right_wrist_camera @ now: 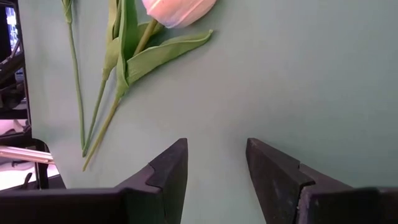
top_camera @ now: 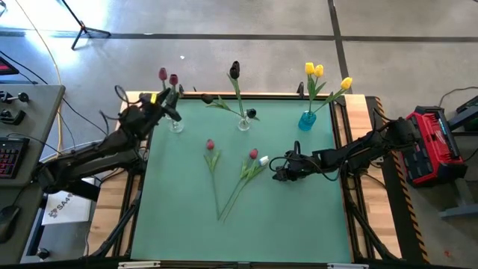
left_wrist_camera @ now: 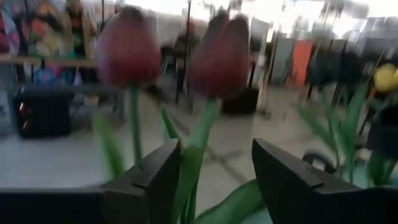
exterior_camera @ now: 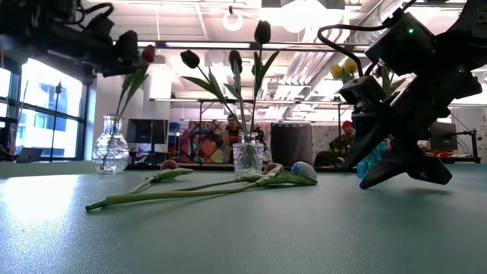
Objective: Sort flowers into vase by color
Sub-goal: Put the red tulip into the left transparent vase
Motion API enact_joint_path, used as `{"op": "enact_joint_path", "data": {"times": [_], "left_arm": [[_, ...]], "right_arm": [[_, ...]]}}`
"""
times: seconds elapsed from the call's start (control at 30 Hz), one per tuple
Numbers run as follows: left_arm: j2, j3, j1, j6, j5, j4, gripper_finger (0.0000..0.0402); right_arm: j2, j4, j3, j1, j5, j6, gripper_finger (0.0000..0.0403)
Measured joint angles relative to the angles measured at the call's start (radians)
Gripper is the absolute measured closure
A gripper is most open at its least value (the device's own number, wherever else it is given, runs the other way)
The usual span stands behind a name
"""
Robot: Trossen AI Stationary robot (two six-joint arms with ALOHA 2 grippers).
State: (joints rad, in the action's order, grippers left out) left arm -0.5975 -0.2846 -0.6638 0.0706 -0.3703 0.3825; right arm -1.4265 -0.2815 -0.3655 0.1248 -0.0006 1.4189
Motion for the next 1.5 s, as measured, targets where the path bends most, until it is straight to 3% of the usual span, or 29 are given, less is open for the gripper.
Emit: {"op": "enact_joint_path", "data": {"times": [0.17, 0.83, 1.13, 1.33, 1.5], "left_arm": [[0.007, -0.132, 0.005, 0.054, -0.009, -0.308, 0.0208], [0.011, -0.432, 0.025, 0.269, 0.124, -1.034, 0.0219], [0.022, -0.434, 0.059, 0.436, 0.125, -1.148, 0.024], [0.026, -0.434, 0.077, 0.553, 0.351, -1.259, 0.0257], [0.026, -0.392, 0.169, 0.695, 0.46, -1.197, 0.0275]], "right_arm": [[0.0, 0.001, 0.0, 0.0, 0.0, -0.003, 0.0247], [0.0, 0.008, 0.0, -0.002, 0.015, -0.058, 0.0247], [0.0, 0.009, 0.0, -0.044, -0.04, -0.089, 0.0247], [0.0, 0.01, 0.0, -0.068, -0.086, -0.098, 0.0247], [0.0, 0.011, 0.0, -0.068, -0.085, -0.093, 0.0247]]}}
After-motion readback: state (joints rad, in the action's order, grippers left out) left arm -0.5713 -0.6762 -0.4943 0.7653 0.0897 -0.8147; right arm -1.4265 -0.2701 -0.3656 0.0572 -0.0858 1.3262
